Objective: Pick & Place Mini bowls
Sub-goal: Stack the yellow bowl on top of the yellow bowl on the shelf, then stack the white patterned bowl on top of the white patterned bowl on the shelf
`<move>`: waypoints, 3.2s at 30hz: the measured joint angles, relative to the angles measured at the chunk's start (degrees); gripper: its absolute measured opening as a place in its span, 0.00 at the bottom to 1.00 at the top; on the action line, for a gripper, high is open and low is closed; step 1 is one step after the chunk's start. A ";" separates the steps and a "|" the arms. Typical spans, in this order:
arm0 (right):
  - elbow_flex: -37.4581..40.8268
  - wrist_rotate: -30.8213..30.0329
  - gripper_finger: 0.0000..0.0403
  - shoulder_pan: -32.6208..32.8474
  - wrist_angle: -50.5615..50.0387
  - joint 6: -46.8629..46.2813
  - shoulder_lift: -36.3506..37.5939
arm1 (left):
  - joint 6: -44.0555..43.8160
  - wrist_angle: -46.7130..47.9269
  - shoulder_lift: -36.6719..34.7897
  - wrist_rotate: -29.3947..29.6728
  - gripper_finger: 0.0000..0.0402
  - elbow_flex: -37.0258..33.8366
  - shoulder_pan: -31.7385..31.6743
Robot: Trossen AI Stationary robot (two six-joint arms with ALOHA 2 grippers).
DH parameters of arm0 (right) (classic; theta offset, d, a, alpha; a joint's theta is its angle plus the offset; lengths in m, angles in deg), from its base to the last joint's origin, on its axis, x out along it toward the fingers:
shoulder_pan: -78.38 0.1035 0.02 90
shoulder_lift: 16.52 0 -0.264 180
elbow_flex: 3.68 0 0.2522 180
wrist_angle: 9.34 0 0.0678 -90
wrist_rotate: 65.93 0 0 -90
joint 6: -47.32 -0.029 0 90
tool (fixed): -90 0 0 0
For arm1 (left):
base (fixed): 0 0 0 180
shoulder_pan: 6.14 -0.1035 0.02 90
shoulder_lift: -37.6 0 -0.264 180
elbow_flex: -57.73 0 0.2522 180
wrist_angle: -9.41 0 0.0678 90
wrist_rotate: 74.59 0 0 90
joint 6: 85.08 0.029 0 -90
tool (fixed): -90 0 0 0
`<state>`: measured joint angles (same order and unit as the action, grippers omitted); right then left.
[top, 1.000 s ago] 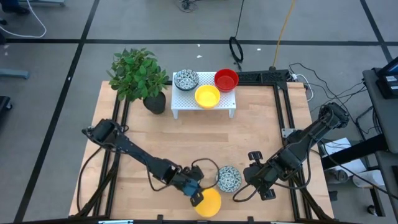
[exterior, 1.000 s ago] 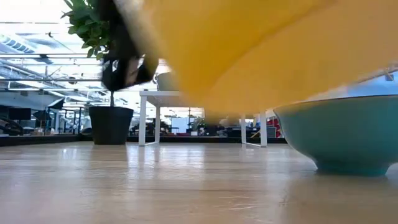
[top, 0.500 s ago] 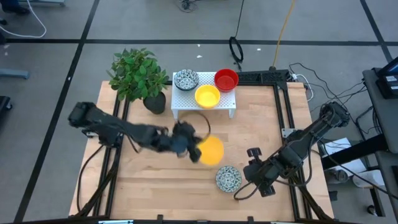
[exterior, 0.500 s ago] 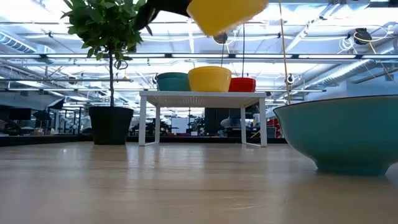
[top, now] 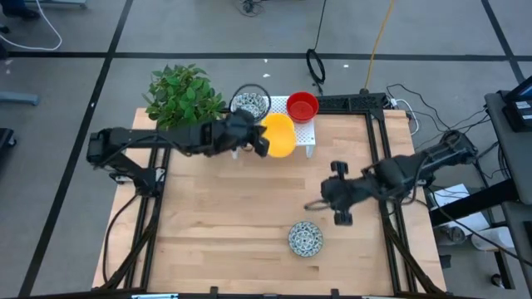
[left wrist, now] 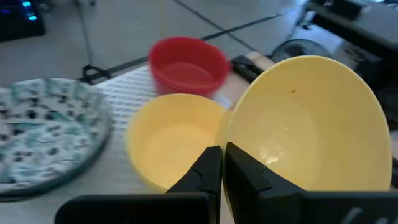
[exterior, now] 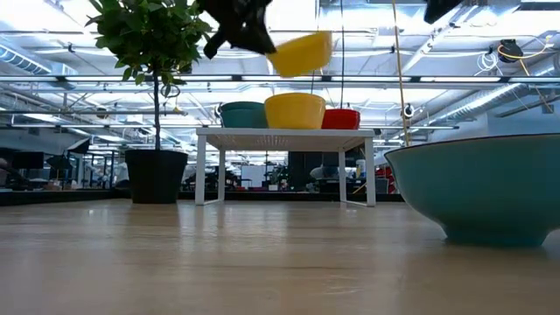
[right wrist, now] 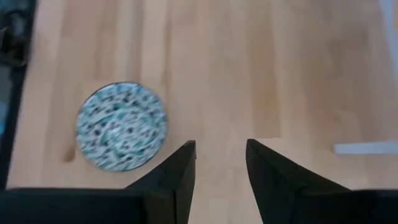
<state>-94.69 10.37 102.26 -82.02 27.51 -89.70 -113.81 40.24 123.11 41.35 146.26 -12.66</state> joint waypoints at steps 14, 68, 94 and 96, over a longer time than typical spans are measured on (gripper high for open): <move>0.01 0.26 0.33 -9.78 0.41 6.19 0.57 | 4.63 -0.90 3.53 -5.55 0.04 0.00 -9.26; 12.96 12.49 0.33 0.67 3.41 22.82 0.51 | -3.92 -13.87 -1.26 -37.17 0.46 0.02 0.07; 25.20 1.92 0.33 16.74 38.12 47.08 -14.63 | -21.41 -14.35 -1.26 -16.73 0.46 0.02 26.31; 25.20 2.05 0.33 16.76 38.09 48.46 -15.59 | -21.87 -14.33 -1.26 -15.38 0.46 0.02 27.43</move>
<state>-69.49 12.42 119.02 -43.93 75.97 -105.29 -135.69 25.90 121.85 25.96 146.27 14.77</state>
